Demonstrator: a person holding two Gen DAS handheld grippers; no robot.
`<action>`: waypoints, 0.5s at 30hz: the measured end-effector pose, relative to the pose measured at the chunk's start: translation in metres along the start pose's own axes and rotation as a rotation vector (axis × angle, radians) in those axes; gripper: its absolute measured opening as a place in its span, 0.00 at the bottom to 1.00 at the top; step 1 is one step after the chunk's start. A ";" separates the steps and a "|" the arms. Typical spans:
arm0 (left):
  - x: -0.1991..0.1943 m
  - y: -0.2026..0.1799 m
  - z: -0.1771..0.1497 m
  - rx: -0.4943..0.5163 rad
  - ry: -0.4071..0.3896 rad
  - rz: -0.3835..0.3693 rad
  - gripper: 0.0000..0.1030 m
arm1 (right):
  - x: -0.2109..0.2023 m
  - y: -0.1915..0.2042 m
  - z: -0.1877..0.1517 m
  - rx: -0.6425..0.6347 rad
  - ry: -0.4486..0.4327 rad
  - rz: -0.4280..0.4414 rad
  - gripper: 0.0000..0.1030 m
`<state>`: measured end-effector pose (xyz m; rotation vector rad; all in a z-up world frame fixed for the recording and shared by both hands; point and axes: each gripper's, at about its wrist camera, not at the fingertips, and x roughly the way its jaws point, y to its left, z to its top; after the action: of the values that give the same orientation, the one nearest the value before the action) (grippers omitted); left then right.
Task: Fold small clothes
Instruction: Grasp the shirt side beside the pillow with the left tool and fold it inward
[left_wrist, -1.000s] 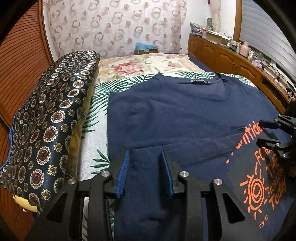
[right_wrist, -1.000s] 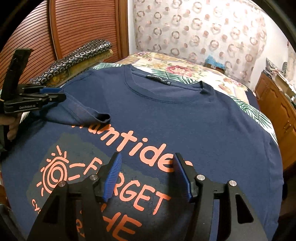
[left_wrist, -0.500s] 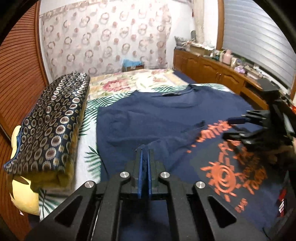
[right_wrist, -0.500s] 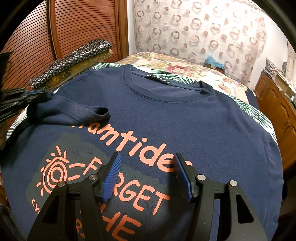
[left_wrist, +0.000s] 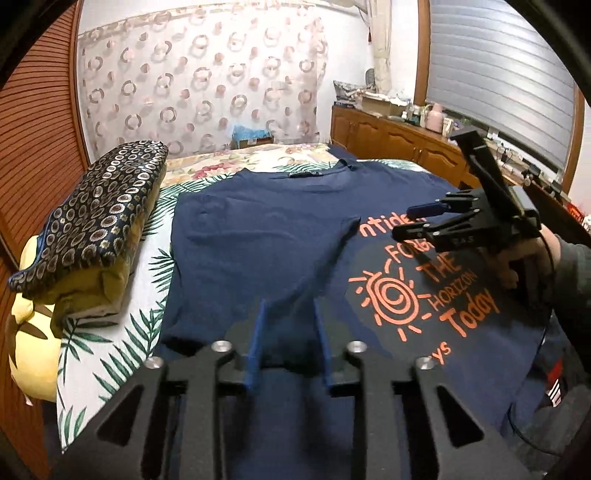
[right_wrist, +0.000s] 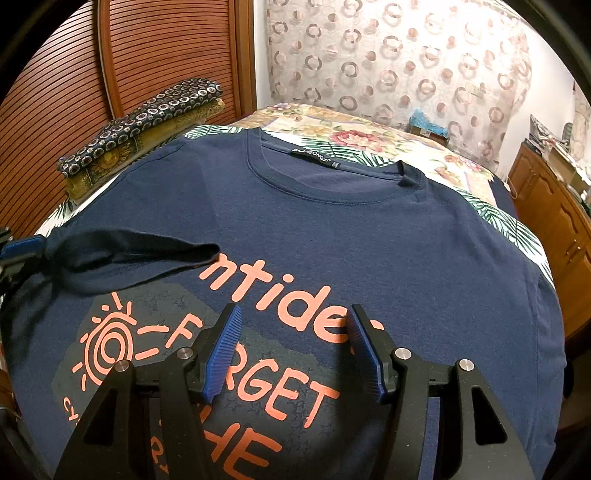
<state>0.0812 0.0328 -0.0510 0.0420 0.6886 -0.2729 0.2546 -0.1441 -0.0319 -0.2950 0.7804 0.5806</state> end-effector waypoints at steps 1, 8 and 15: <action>-0.001 0.000 -0.001 -0.004 -0.003 -0.001 0.38 | 0.000 0.000 0.000 0.000 0.000 0.001 0.59; -0.011 0.012 0.001 -0.048 -0.036 0.008 0.75 | 0.000 0.000 0.000 0.000 0.000 0.001 0.60; 0.009 0.016 0.000 -0.037 0.024 0.083 0.77 | 0.000 0.000 0.000 0.001 0.000 -0.001 0.60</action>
<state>0.0916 0.0467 -0.0575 0.0381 0.7140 -0.1802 0.2549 -0.1442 -0.0315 -0.2946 0.7802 0.5797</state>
